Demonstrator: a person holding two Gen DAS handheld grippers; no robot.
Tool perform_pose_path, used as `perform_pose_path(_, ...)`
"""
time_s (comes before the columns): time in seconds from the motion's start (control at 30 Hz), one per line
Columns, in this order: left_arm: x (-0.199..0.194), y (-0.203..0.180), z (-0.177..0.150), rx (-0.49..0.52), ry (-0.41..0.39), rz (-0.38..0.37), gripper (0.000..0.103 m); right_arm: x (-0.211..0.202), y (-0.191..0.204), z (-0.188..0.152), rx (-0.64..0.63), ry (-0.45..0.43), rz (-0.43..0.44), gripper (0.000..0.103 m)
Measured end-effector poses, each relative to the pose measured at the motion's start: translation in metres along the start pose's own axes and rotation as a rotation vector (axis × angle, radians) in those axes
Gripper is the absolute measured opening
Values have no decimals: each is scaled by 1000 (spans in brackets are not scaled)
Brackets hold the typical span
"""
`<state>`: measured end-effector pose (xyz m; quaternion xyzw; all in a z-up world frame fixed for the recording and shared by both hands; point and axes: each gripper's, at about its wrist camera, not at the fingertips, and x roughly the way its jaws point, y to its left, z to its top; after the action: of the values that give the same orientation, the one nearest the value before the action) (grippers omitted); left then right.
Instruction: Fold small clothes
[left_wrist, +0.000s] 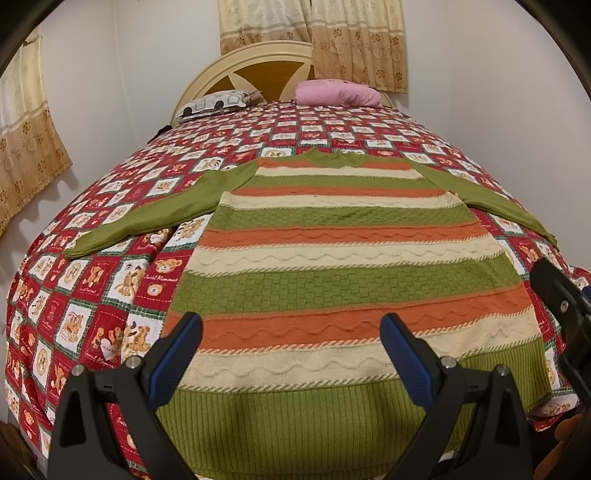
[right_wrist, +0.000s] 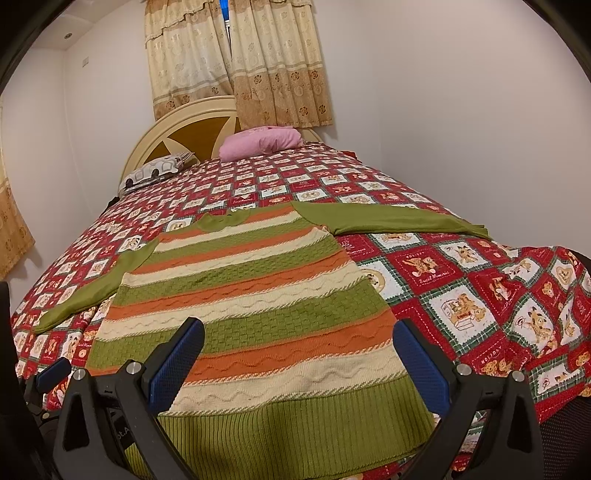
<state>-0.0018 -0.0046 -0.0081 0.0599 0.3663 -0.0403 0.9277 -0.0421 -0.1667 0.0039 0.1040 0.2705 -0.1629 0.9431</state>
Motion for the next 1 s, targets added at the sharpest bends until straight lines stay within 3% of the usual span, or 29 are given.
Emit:
perform_pose_path(0.57, 7, -5, -9, -4, 18, -7, 99, 3, -1, -2, 1, 6, -2, 102)
perform_pose_path(1.0, 33, 3, 8, -11, 49, -2, 99, 31, -21, 3, 9, 28, -65, 102)
